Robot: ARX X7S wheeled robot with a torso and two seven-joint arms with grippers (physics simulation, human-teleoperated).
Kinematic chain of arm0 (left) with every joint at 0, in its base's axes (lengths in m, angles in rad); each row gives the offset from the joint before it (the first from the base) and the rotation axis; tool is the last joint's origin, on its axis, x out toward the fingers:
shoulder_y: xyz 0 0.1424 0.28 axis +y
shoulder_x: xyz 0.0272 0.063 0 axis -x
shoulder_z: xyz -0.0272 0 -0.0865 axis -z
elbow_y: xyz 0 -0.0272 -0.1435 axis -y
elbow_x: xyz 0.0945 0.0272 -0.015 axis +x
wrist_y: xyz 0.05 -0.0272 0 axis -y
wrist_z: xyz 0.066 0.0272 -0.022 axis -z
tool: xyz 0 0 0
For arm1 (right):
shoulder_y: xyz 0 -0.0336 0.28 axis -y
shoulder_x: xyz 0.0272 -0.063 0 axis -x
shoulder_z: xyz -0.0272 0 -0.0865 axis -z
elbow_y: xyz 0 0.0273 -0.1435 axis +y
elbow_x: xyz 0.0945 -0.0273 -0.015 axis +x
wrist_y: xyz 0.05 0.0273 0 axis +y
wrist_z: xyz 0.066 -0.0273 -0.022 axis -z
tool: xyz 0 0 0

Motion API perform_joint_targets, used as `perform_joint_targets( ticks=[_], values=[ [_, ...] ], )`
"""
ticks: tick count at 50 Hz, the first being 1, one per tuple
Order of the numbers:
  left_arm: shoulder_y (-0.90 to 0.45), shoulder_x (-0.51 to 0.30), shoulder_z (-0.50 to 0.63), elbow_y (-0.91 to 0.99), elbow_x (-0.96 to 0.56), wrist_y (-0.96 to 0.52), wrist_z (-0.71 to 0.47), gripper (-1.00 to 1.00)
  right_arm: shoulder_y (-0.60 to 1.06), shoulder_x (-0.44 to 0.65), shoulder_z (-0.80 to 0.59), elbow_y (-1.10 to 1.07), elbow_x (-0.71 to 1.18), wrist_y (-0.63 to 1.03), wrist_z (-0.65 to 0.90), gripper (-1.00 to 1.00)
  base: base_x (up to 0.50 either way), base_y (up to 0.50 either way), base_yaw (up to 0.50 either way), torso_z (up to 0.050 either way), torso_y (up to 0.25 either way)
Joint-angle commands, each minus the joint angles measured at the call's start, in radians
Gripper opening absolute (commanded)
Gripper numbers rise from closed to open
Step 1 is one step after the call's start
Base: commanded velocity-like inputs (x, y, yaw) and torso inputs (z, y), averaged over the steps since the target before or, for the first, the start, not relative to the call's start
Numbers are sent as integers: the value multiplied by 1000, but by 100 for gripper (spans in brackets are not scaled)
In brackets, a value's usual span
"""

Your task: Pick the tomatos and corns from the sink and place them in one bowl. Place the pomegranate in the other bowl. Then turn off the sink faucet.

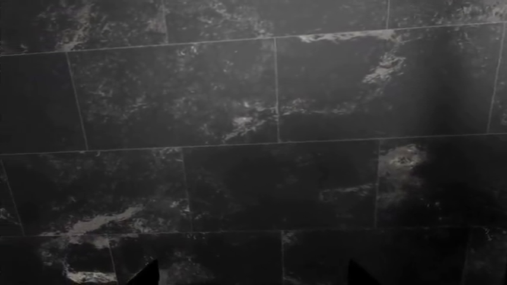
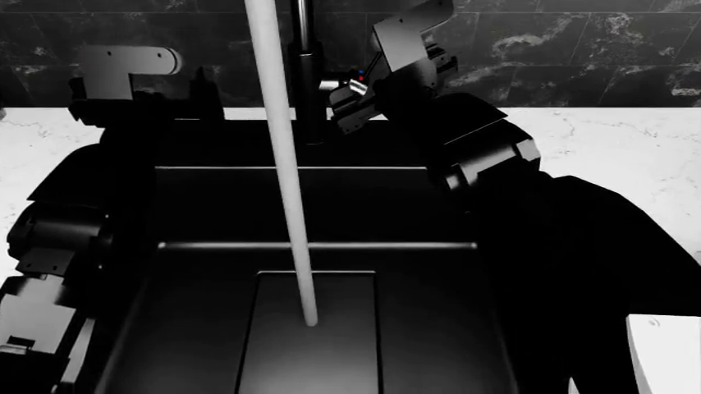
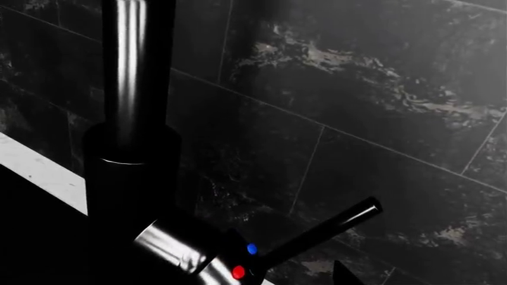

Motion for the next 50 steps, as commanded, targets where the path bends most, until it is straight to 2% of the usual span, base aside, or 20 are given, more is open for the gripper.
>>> perform_joint_targets(
  ticks=[1,30,31,32,33,50],
  values=[
    [-17,5,-1,-32,2,3,11,100,0,0,-1,-1,1,-1,0,100,0,0,0,0,0],
    [-36,0,-2,-11,-4,-21,12,100,0,0,-1,-1,1,-1,0,100,0,0,0,0,0],
    [-37,1,-2,-16,-3,-18,15,100,26,0,-32,-151,0,-151,-150,100,0,0,0,0,0],
    [-37,1,-2,-17,-3,-16,16,100,26,0,-32,-156,7,-200,-300,100,0,0,0,0,0],
    [-37,1,-2,-17,-3,-16,16,100,25,0,-34,-159,13,-205,-367,100,0,0,0,0,0],
    [-32,6,-1,-21,-3,-10,22,100,-4,0,-37,-159,26,-172,-369,100,0,0,0,0,0]
  ],
)
